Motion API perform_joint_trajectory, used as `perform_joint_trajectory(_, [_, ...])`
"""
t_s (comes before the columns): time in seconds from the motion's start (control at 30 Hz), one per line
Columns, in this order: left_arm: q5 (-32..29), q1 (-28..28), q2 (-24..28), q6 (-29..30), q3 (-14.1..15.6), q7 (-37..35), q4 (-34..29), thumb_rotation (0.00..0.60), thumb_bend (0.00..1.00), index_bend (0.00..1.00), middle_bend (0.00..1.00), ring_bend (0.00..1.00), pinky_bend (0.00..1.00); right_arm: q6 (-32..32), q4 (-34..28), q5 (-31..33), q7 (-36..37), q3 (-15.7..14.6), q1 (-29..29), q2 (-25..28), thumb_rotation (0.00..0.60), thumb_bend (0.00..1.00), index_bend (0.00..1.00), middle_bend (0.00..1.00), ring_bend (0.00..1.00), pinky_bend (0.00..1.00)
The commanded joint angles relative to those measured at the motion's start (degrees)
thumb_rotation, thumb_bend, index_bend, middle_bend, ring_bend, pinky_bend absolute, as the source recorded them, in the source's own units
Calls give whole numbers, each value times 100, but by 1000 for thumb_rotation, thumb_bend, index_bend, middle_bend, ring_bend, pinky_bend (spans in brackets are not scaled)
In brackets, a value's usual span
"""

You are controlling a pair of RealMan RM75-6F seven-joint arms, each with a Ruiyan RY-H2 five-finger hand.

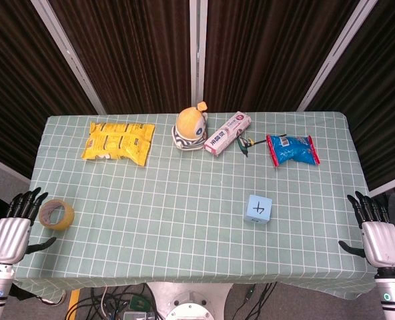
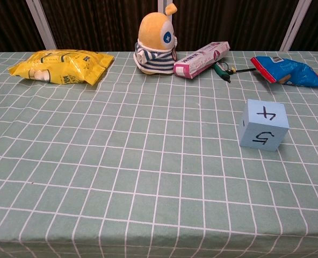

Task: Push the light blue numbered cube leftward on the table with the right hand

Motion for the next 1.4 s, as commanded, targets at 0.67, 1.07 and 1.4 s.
perform_joint_trajectory(0.67, [11,-14,-50,-45,10,-25,28,600,0,71,0,0,6,-1089,-868,240,-664,-152,278,823,600,1000,0,499,511,615])
perform_joint_trajectory(1.07, [65,-112,-52,-135,-10,40,2,600,0,71,0,0,6,-2125,-1194,250,-1093,-261,808,835,600,1000,0,971,861,795])
perform_joint_trajectory(1.4, [-37,-77,-59,-161,1,-23,78,600,0,71,0,0,6,-4197,-1561,1113,-669,50,2069,984,600,1000,0,987,874,796])
